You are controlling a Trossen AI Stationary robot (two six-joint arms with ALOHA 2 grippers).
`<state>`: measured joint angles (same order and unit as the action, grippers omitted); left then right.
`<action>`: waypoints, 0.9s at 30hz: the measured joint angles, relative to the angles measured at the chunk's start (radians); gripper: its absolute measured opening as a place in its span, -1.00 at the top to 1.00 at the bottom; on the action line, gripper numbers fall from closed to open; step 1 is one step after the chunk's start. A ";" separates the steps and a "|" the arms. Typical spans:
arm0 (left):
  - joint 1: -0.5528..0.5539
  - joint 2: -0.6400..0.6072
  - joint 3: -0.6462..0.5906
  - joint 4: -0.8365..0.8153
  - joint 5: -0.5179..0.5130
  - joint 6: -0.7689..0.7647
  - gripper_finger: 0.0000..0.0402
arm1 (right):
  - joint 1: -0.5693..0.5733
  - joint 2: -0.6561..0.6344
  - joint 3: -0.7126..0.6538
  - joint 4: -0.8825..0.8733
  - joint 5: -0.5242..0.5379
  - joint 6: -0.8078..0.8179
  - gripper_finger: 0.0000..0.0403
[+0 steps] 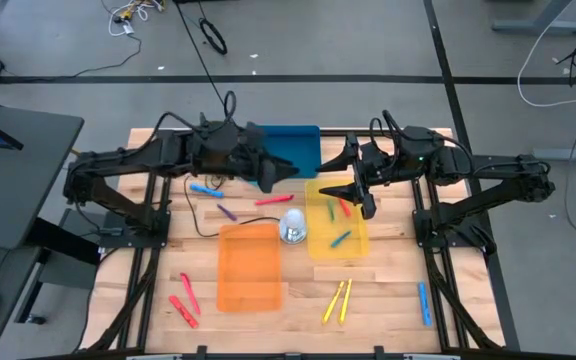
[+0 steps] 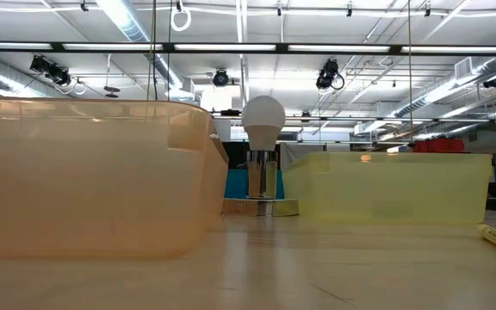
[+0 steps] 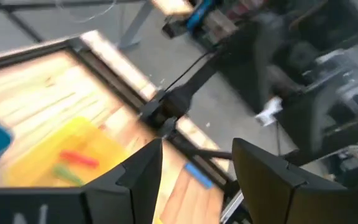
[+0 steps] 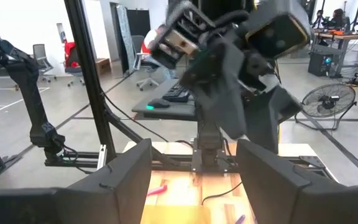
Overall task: Pick & Place Markers
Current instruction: Put the small purple pen into the yellow bin
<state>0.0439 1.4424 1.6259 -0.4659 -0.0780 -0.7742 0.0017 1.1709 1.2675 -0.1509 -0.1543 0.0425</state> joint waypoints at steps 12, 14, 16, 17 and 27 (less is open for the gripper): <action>0.140 -0.055 -0.001 -0.132 0.139 0.001 0.02 | 0.000 0.000 0.000 0.001 -0.003 -0.001 -0.17; 0.163 -0.060 0.001 -0.151 0.183 0.055 0.02 | 0.000 0.000 0.000 0.001 -0.003 -0.001 -0.17; 0.191 -0.073 0.000 -0.209 0.234 0.124 0.02 | 0.000 0.000 0.000 0.001 -0.003 -0.001 -0.17; 0.203 -0.076 -0.001 -0.226 0.261 0.158 0.02 | 0.000 0.000 0.000 0.001 -0.003 -0.001 -0.17; 0.317 -0.097 0.000 -0.365 0.318 0.486 0.02 | 0.000 0.000 0.000 0.001 -0.003 -0.001 -0.17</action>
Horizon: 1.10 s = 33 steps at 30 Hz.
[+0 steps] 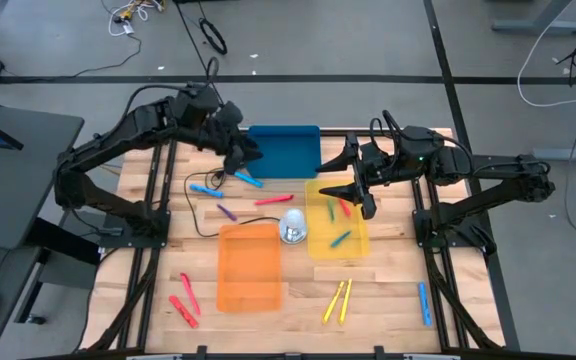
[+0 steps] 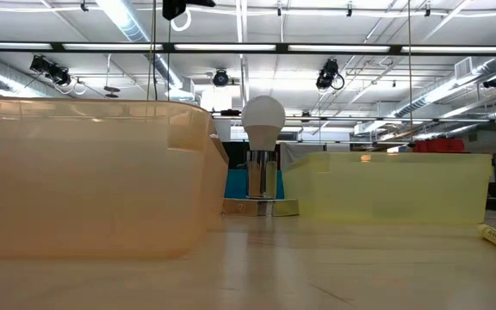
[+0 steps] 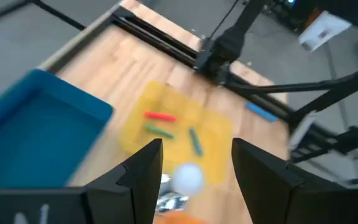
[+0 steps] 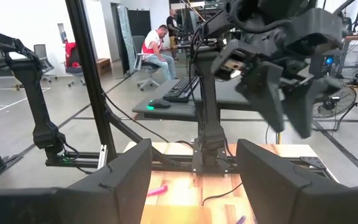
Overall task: Pick & Place Markers
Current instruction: Put the small purple pen into the yellow bin
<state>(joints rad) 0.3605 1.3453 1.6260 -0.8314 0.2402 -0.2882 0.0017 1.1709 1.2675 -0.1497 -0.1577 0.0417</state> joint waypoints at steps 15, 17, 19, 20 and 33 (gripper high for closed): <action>0.081 0.015 0.000 -0.475 -0.147 0.809 0.02 | 0.000 0.000 0.000 0.000 0.000 0.012 -0.17; 0.081 0.016 0.000 -0.510 -0.174 0.862 0.02 | 0.000 0.000 0.000 0.000 0.000 0.022 -0.17; 0.080 0.016 0.000 -0.536 -0.194 0.911 0.02 | 0.000 0.000 0.000 0.000 0.000 0.022 -0.17; 0.079 0.016 0.000 -0.554 -0.205 0.939 0.02 | 0.000 0.000 0.000 0.000 0.000 0.022 -0.17; 0.060 0.016 0.000 -0.724 -0.277 1.373 0.02 | 0.000 0.000 0.000 0.000 0.000 0.029 -0.17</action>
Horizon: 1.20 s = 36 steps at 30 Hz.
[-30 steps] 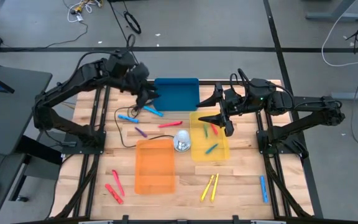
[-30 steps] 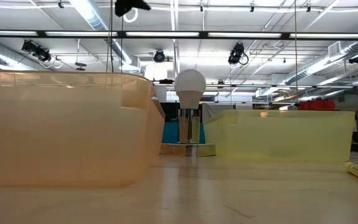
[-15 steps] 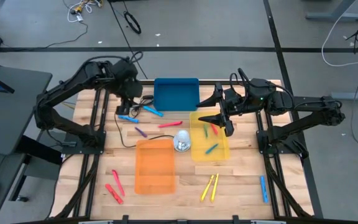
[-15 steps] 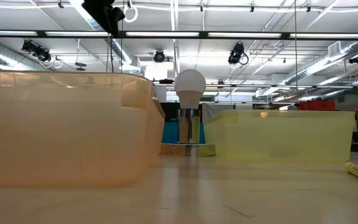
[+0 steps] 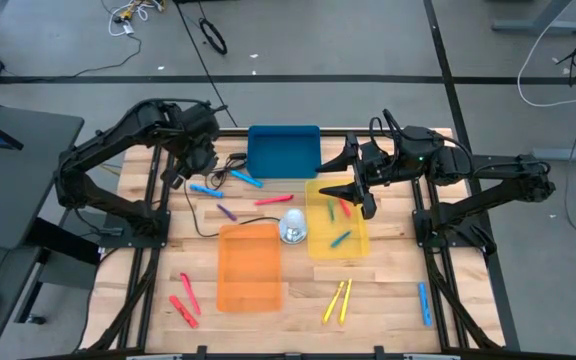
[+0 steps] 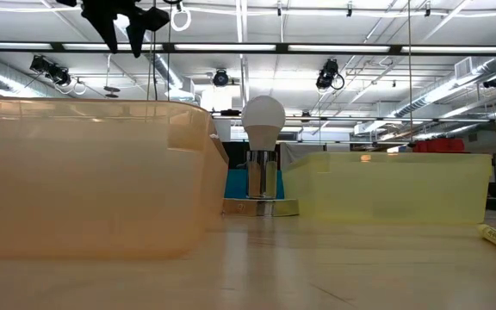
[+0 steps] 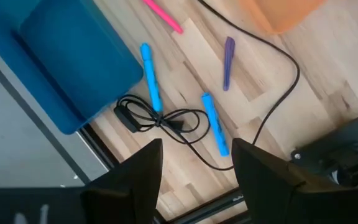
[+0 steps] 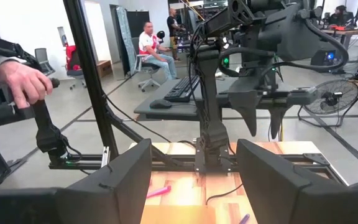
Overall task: Pick & Place Markers
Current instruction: Put the small purple pen into the yellow bin
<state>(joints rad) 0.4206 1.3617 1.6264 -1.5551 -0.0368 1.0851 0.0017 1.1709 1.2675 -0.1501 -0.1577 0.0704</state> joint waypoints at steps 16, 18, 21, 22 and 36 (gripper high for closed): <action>-0.007 0.002 -0.248 0.102 0.018 -0.019 0.02 | 0.000 0.000 0.000 0.000 -0.017 0.000 -0.17; -0.013 0.002 -0.287 0.153 0.020 -0.019 0.02 | 0.000 0.000 0.000 0.000 -0.017 0.000 -0.17; -0.023 0.002 -0.340 0.208 0.023 -0.019 0.02 | 0.000 0.000 0.000 0.000 -0.017 0.000 -0.17; -0.028 0.002 -0.359 0.227 0.025 -0.019 0.02 | 0.000 0.000 0.000 0.000 -0.017 0.000 -0.17; -0.078 0.002 -0.598 0.493 0.055 -0.052 0.02 | 0.000 0.000 0.000 -0.016 -0.017 0.026 -0.17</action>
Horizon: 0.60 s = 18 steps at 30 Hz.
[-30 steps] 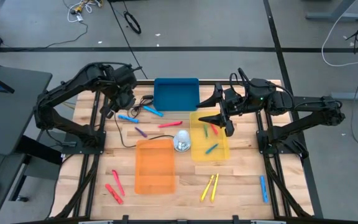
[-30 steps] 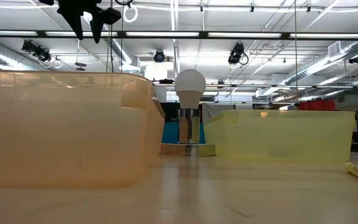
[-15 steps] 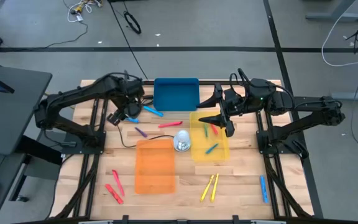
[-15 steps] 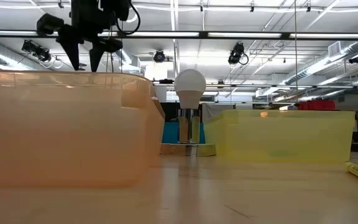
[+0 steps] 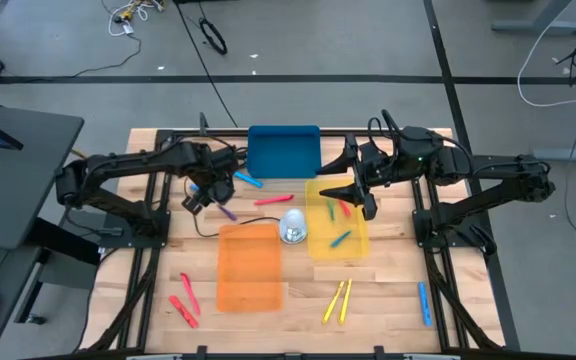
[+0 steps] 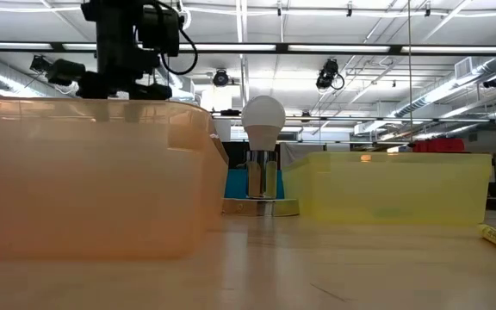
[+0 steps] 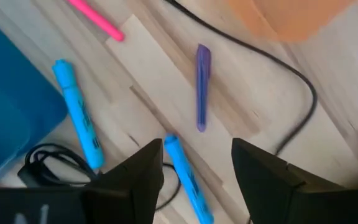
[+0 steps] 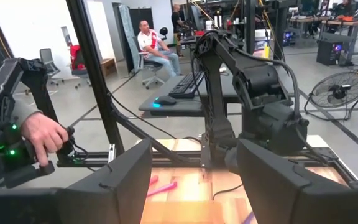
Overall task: Pick & Place Markers
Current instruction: Put the small purple pen into the yellow bin
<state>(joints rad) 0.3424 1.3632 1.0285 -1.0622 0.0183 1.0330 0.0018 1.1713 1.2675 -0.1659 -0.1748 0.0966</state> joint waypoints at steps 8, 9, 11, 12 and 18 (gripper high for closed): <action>0.001 0.008 -0.088 0.086 0.030 -0.009 0.02 | 0.000 0.000 0.000 -0.002 0.000 0.000 -0.17; 0.001 0.016 -0.092 0.092 0.030 -0.017 0.02 | 0.000 0.000 0.000 -0.001 0.000 -0.001 -0.17; 0.001 0.035 -0.095 0.095 0.030 -0.031 0.02 | 0.000 0.000 0.000 -0.001 0.000 -0.001 -0.17; 0.001 0.047 -0.096 0.100 0.029 -0.033 0.02 | 0.000 0.000 0.000 -0.001 0.001 -0.001 -0.17; 0.002 0.118 -0.096 0.155 0.032 -0.035 0.02 | 0.000 0.000 0.000 -0.001 0.001 -0.006 -0.17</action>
<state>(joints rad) 0.3439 1.4811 0.9325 -0.9076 0.0501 0.9981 0.0019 1.1713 1.2675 -0.1665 -0.1741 0.0909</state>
